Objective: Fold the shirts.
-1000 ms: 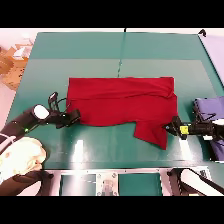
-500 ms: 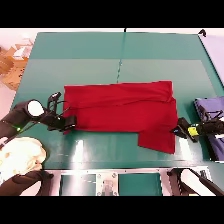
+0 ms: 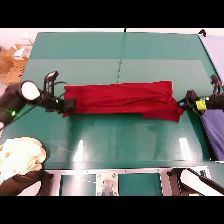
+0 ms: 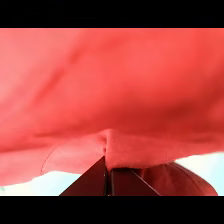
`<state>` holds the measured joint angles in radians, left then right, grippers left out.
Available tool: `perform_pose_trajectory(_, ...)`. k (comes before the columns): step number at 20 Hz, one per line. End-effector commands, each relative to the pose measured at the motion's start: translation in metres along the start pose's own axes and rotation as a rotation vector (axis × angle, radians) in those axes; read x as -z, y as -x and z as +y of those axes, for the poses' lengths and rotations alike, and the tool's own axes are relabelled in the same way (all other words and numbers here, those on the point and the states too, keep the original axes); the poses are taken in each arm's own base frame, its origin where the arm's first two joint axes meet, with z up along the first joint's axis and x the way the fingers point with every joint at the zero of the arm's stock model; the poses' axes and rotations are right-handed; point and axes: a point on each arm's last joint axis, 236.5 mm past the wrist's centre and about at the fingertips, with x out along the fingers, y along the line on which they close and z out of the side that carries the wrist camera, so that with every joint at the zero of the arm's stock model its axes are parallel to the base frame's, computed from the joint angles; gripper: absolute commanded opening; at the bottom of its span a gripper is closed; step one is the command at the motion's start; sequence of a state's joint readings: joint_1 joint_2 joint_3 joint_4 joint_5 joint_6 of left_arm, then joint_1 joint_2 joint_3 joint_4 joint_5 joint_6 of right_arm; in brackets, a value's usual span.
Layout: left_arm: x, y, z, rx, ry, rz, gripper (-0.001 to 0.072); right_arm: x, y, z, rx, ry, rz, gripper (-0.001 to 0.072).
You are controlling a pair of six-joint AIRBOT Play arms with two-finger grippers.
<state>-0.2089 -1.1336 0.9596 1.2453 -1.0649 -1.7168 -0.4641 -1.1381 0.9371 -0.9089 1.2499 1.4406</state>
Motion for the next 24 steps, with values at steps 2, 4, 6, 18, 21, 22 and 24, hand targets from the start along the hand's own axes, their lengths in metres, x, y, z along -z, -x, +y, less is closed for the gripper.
perform_pose_trajectory(2, -0.065, -0.013, -0.008, -0.022, -0.042, -0.044, 0.0018, -0.07, -0.019, 0.033, -0.057, 0.045, -0.066, 0.002)
perform_pose_trajectory(4, -0.097, -0.028, -0.008, -0.039, -0.055, -0.064, 0.0019, -0.092, -0.043, 0.034, -0.063, 0.041, -0.048, 0.002)
perform_pose_trajectory(6, -0.119, -0.053, -0.007, -0.043, -0.053, -0.062, 0.0019, -0.109, -0.076, 0.031, -0.072, 0.033, -0.027, 0.0021)
perform_pose_trajectory(18, -0.222, -0.015, 0.085, -0.114, 0.209, -0.242, 0.0667, -0.172, -0.069, -0.018, -0.099, 0.079, -0.018, 0.0578)
perform_pose_trajectory(21, -0.209, -0.007, 0.088, -0.098, 0.243, -0.173, 0.0667, -0.141, -0.066, -0.046, -0.132, 0.095, 0.129, 0.0617)
perform_pose_trajectory(22, -0.206, -0.008, 0.084, -0.086, 0.247, -0.157, 0.0667, -0.135, -0.07, -0.054, -0.141, 0.098, 0.159, 0.0619)
perform_pose_trajectory(24, -0.203, -0.01, 0.068, -0.016, 0.257, -0.136, 0.0667, -0.128, -0.081, -0.065, -0.157, 0.117, 0.201, 0.0638)
